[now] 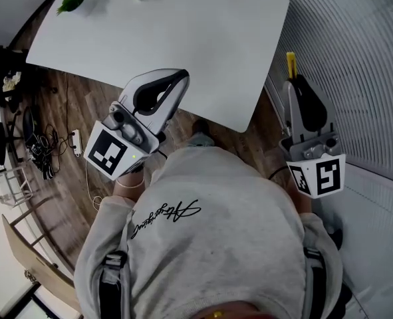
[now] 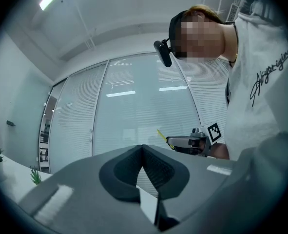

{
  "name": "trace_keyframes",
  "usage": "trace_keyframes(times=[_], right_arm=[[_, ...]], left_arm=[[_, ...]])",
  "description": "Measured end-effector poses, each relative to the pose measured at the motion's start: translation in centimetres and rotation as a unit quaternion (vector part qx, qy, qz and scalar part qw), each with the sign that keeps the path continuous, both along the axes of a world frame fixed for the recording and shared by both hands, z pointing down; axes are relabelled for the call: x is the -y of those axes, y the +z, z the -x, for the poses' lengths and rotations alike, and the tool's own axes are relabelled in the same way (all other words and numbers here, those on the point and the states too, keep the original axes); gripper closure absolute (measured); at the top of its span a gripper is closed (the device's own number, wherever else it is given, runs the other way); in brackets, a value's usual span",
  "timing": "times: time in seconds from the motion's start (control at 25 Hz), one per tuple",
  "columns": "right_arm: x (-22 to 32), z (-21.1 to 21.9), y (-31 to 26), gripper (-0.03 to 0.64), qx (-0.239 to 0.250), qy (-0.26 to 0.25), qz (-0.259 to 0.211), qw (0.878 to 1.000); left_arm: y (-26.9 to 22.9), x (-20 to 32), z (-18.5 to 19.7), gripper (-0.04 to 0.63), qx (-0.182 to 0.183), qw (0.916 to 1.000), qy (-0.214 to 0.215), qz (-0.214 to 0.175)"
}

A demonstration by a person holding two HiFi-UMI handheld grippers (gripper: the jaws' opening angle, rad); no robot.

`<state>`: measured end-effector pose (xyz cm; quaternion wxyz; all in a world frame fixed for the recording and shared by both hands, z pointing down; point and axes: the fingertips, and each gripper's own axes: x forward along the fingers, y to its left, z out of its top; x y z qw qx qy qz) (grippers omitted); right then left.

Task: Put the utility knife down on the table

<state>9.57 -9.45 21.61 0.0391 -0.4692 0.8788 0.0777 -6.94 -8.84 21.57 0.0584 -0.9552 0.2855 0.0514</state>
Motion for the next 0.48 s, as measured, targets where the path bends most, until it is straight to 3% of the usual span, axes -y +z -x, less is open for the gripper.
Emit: trace_keyframes(times=[0.48], right_arm=[[4.3, 2.3, -0.2, 0.554, -0.002, 0.013, -0.002, 1.0]], left_arm=[[0.0, 4.8, 2.6, 0.607, -0.002, 1.0, 0.002, 0.004]])
